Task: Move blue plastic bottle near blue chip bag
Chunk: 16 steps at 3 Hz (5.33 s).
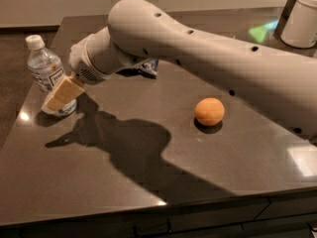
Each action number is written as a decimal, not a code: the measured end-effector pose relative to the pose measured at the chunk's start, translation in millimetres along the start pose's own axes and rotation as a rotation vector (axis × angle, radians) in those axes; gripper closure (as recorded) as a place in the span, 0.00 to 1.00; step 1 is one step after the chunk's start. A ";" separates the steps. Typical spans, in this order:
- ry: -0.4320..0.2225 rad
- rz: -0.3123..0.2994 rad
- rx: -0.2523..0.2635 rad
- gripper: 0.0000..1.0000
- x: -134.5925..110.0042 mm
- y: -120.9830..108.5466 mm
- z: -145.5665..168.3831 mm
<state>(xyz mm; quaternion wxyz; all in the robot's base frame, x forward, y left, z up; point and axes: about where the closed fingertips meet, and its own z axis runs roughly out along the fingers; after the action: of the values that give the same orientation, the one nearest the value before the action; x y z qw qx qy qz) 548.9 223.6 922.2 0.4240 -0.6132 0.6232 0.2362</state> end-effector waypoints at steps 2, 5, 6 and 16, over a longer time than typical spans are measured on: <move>-0.077 0.010 0.025 0.18 -15.2 -14.7 21.8; -0.123 0.038 0.068 0.88 -28.1 -25.9 6.0; -0.145 0.048 0.154 1.00 -27.0 -46.7 -24.5; -0.128 0.264 0.391 0.00 97.0 -128.5 -113.7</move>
Offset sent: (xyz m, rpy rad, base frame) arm 0.0265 0.0361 0.0044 0.1243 -0.0081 -0.0103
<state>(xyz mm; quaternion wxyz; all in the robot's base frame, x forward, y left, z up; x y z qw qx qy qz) 656.6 58.7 931.9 0.5387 -0.4168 0.7035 0.2028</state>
